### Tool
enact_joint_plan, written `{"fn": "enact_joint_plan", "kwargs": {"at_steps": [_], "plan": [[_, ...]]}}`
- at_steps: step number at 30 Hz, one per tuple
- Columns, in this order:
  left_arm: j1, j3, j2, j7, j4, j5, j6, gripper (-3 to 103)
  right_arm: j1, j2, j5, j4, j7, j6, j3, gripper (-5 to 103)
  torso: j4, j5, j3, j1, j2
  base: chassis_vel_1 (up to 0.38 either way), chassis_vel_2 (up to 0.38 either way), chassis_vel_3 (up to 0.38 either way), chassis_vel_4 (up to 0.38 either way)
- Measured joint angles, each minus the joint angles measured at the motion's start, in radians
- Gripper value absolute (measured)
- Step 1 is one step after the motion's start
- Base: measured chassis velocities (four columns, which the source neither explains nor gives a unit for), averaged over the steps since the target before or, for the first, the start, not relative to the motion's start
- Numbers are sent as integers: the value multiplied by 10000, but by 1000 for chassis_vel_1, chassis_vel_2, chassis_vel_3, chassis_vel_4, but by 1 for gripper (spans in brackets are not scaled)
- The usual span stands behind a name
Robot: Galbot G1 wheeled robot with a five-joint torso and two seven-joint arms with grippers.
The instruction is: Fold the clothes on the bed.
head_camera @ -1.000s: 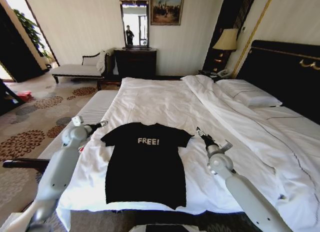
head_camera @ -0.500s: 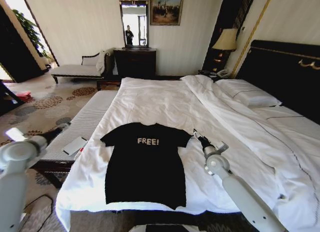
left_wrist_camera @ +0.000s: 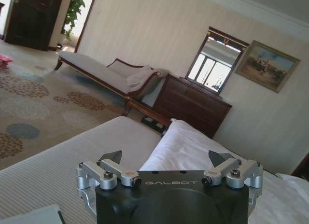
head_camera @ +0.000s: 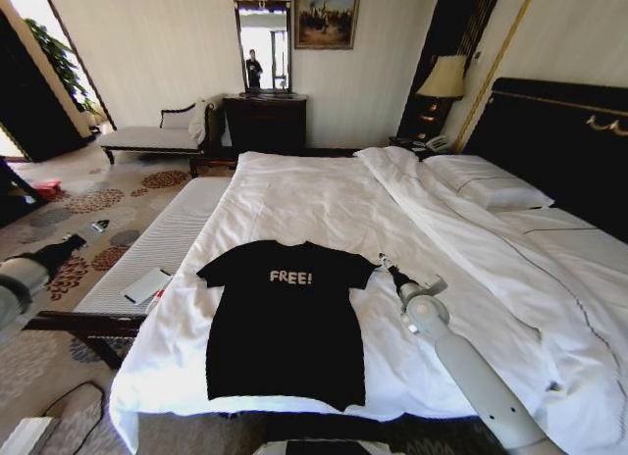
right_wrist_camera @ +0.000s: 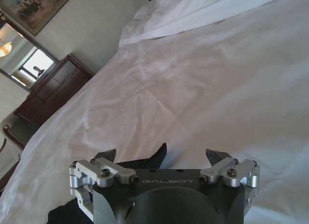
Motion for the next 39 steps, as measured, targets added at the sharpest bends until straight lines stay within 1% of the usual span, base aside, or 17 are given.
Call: {"fn": "enact_joint_plan", "kwargs": {"at_steps": [5,7,8,10,13,14,16,19,25,26,27,28,31,32,34,36,39], "plan": [[-325,567,-303,432,-537,489,144,100,290,-8,-56,-479,-60,-79,-453,100,-1,1,0,1,0,0,0,0,0],[-447,768,-360,976,-743,1059,111,100,585,61,-58,-930,-132,-81,-659,100,-2,1,1,1,-1,0,0,0,0],[-447,768,-360,976,-743,1059,111,100,585,61,-58,-930,-132,-81,-659,100,-2,1,1,1,-1,0,0,0,0],[-516,876,-339,1535,-800,1580,-52,100,816,158,-34,-1290,-183,-81,-725,100,1,1,1,1,-1,0,0,0,0],[-573,1121,-219,2812,-632,2550,-604,100,1270,401,44,-2003,-330,-81,-794,100,2,0,0,0,-1,0,0,0,0],[-573,1121,-219,2812,-632,2550,-604,100,1270,401,44,-2003,-330,-81,-794,100,2,0,0,0,-1,0,0,0,0],[-589,1296,-164,3341,-431,2949,-834,100,1531,545,80,-2339,-460,-81,-852,100,-1,-1,0,1,0,0,0,0,0],[-634,1431,-157,3358,-307,2955,-858,100,1744,685,153,-2537,-561,-81,-899,100,-1,-1,1,1,-1,0,0,0,0],[-628,1558,-177,3115,-94,3273,-824,100,2096,910,328,-2620,-644,-119,-996,100,4,-1,1,1,-1,0,0,0,0],[-626,1541,-162,3055,-77,3280,-806,100,2099,906,340,-2621,-671,-130,-1011,103,3,-2,1,1,-1,0,0,0,0],[-626,1541,-162,3055,-77,3280,-806,100,2099,906,340,-2621,-671,-130,-1011,103,3,-2,1,1,-1,0,0,0,0],[-635,1504,-120,2967,-54,3282,-791,100,2086,874,343,-2608,-697,-147,-1027,100,2,-1,1,1,-1,0,0,0,0],[-691,1427,-26,2827,3,3238,-777,100,1951,770,339,-2488,-721,-180,-1050,85,-1,1,1,1,-1,0,0,0,0],[-691,1427,-26,2827,3,3238,-777,100,1951,770,339,-2488,-721,-180,-1050,85,-1,1,1,1,-1,0,0,0,0],[-724,1372,-6,2675,8,3032,-753,100,1819,683,302,-2390,-738,-188,-1058,74,-1,0,0,0,-1,0,0,0,0],[-726,1360,-25,2613,3,2986,-743,100,1773,651,280,-2366,-756,-190,-1066,74,0,0,0,0,0,0,0,0,0],[-705,1346,-123,2524,-45,2955,-728,100,1702,566,192,-2355,-853,-191,-1112,57,-1,0,0,-1,-1,0,0,0,0]]}}
